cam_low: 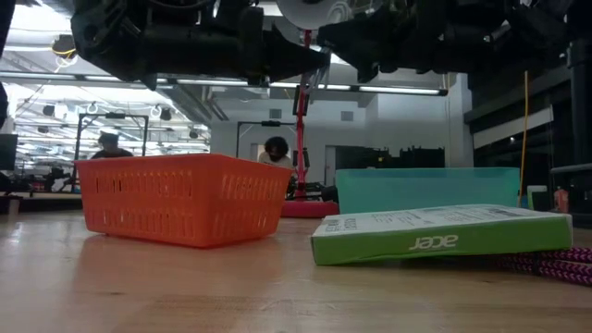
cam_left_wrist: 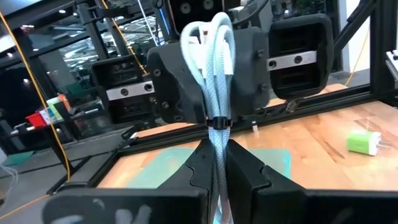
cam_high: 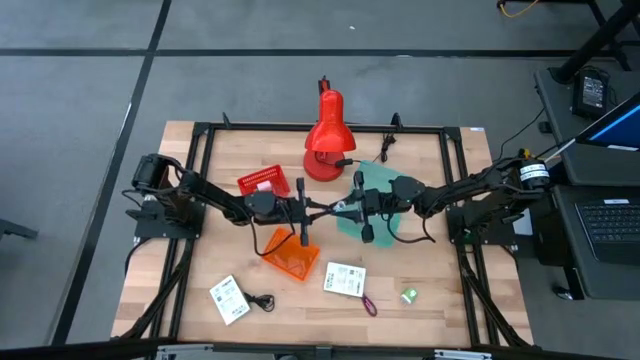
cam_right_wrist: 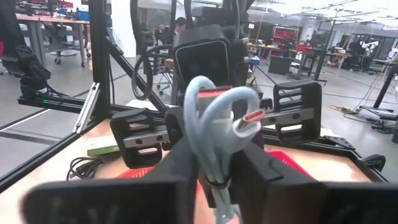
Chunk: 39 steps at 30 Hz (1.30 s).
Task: Pick and place items into bin
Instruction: Put the blue charger cable into the blue bin
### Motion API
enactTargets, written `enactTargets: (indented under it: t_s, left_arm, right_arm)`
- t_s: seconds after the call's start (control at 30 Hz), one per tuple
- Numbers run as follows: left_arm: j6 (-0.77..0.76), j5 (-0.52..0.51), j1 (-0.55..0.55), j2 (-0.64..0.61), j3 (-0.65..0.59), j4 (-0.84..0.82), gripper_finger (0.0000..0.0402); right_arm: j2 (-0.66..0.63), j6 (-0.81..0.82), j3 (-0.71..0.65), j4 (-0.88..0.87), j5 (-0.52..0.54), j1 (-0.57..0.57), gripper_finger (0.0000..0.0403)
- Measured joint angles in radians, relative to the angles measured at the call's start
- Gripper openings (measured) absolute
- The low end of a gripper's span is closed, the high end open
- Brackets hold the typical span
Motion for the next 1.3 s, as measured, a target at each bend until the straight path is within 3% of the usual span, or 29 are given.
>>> enactTargets:
  t_s: [0.13, 0.5, 0.7, 1.0, 1.3]
  left_arm:
    - [-0.002, 0.011, 0.000, 0.000, 0.000, -0.010, 0.0026]
    - [0.010, -0.023, -0.016, -0.014, 0.000, -0.034, 0.0106]
    - [0.043, -0.065, -0.045, -0.069, -0.001, -0.140, 0.0118]
    - [0.038, -0.138, -0.103, -0.217, -0.003, -0.396, 0.0075]
    - [-0.014, -0.137, -0.133, -0.375, -0.154, -0.387, 0.0004]
  right_arm:
    - [-0.001, 0.000, 0.000, -0.011, 0.000, 0.000, 0.0014]
    - [-0.001, 0.004, 0.000, -0.017, -0.008, 0.001, 0.0006]
    - [-0.005, 0.004, 0.000, -0.050, -0.009, 0.002, 0.0006]
    - [-0.100, 0.003, -0.001, -0.178, -0.006, -0.001, 0.0006]
    - [-0.241, 0.026, -0.025, -0.374, 0.127, -0.002, 0.0006]
